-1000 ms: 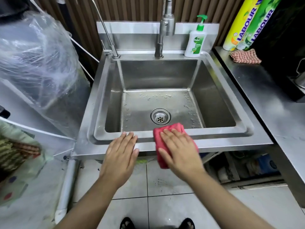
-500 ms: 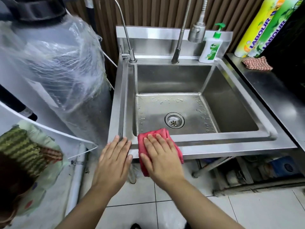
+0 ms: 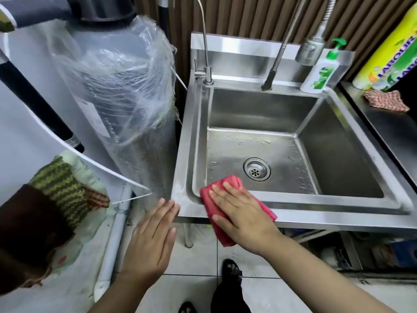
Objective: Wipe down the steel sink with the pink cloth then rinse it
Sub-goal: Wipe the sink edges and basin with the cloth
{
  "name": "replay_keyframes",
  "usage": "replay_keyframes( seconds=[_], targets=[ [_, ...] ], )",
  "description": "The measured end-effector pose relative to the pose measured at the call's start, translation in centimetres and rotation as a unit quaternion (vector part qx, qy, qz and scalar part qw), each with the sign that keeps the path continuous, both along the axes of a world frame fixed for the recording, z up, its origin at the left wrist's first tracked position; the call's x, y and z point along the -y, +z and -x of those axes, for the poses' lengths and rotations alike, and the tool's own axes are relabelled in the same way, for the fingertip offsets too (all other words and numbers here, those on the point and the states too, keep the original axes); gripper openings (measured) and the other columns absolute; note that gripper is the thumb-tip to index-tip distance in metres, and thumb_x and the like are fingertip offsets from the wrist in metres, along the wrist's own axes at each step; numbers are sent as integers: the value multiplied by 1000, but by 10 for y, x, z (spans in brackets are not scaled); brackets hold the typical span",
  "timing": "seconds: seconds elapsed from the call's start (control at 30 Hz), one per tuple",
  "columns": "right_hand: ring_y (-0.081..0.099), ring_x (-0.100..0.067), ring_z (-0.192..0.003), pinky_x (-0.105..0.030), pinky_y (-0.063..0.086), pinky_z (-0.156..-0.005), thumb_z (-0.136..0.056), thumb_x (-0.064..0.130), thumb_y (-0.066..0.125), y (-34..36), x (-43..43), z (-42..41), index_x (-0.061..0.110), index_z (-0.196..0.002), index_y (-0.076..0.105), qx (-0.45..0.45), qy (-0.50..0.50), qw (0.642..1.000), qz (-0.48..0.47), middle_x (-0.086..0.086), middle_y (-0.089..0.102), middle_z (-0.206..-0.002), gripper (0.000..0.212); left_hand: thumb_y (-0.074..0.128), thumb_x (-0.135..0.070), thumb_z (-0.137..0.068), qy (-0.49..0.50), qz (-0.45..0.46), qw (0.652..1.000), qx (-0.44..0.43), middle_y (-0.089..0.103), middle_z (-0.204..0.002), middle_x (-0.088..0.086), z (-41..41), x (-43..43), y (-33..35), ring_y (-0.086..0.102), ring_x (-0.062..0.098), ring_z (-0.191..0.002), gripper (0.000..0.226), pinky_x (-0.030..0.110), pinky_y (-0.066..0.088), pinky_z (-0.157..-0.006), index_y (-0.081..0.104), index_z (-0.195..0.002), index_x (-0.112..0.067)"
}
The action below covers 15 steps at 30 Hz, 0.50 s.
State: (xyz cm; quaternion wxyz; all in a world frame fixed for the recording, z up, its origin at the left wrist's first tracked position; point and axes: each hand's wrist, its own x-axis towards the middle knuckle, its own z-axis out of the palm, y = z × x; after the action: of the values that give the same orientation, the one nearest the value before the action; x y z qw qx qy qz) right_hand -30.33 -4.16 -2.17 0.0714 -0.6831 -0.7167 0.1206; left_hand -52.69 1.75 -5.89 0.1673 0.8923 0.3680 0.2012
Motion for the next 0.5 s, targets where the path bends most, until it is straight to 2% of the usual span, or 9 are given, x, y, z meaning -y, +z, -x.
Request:
replay_keyframes(
  seconds=[0.07,0.17,0.33,0.4,0.5],
  targets=[
    [3,-12,-145,-31,-6,-116,-87,63,4,1,-24,10,24,-149,16,-25,64,997,33,9,13,-156,74,20,-32,-100,-5,6,1000,6,48,-139,-1,5,4,-2,23,4,-140,49,21,18,-114,50,-133,-10],
    [-11,-12,-144,-36,-11,-116,-97,48,17,0,-61,24,27,-150,1,-25,84,995,46,11,-3,-158,58,22,-28,-100,-4,10,1000,3,45,-141,4,4,10,-4,24,7,-141,48,21,17,-115,49,-133,-6],
    [-14,-16,-144,-47,-8,-116,-100,41,22,-8,-110,48,27,-150,8,0,50,999,5,7,-3,-159,53,22,-30,-100,14,28,999,-10,37,-146,5,4,14,-9,18,8,-143,47,23,16,-116,39,-139,-10],
    [-14,-15,-144,-46,-8,-116,-99,43,20,-10,-105,44,28,-150,8,-15,66,998,7,9,-2,-159,54,21,-31,-100,11,33,999,-15,37,-147,5,5,15,-7,20,10,-143,46,24,16,-116,37,-139,-12],
    [-19,-8,-140,-35,-14,-114,-91,52,7,-10,-68,24,31,-149,2,-18,120,993,-2,13,-5,-157,62,21,-31,-100,5,30,999,-17,37,-147,2,6,14,-6,24,12,-142,46,25,18,-116,38,-140,-14]
  ],
)
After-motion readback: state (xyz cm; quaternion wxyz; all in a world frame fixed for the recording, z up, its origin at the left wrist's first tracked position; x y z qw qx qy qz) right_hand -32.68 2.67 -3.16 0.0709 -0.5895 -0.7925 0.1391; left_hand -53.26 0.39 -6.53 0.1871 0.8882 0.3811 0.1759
